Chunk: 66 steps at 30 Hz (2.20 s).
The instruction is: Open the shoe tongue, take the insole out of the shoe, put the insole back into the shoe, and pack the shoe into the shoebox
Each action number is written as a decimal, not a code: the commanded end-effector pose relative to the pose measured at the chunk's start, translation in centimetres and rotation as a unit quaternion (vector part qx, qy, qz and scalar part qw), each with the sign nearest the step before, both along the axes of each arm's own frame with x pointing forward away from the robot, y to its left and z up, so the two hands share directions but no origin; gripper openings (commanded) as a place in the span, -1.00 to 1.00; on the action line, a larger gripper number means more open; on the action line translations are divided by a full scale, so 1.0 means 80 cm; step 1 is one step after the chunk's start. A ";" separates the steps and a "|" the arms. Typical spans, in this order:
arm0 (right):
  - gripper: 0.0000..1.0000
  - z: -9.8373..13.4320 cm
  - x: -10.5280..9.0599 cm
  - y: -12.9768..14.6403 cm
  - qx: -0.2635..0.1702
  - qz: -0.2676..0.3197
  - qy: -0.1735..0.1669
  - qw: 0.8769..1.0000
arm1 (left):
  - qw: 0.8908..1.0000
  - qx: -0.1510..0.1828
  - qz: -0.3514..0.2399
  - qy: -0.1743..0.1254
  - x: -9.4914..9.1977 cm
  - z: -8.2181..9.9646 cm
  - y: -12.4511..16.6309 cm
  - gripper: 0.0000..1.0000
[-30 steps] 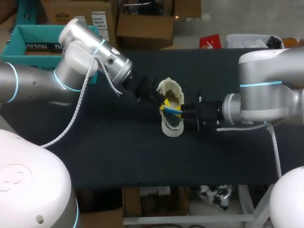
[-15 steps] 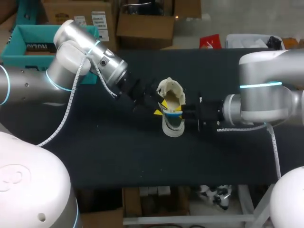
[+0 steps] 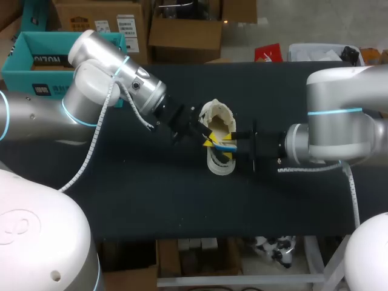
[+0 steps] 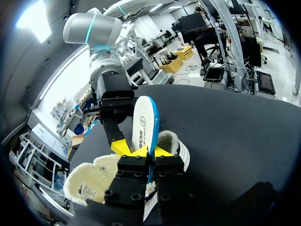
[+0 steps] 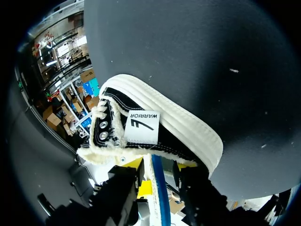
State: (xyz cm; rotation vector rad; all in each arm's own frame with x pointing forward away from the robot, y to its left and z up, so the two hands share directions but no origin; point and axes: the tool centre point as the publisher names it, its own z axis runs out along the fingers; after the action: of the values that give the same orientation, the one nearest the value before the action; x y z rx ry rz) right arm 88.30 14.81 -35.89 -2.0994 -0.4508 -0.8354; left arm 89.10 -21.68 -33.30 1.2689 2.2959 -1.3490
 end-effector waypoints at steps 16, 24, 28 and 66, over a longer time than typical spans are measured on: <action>-1.00 -0.001 0.012 0.005 -0.022 0.007 -0.005 1.000 | 0.999 0.005 0.033 0.014 0.026 -0.017 -0.003 -1.00; -1.00 -0.018 0.038 -0.002 -0.023 0.009 0.005 1.000 | 0.998 0.013 0.051 0.038 0.053 -0.028 -0.005 -1.00; -1.00 -0.017 0.036 -0.008 -0.022 0.005 0.006 1.000 | 0.998 0.008 0.047 0.038 0.046 -0.023 0.003 -0.40; -1.00 0.012 -0.023 0.004 -0.051 -0.016 -0.003 0.999 | 0.999 -0.007 0.048 -0.008 0.008 -0.014 -0.005 -1.00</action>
State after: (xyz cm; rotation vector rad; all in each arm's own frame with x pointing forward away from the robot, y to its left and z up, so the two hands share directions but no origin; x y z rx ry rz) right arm 86.57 14.80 -34.68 -2.2045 -0.4708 -0.8573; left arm 89.56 -21.98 -34.17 1.1513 2.3005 -1.3194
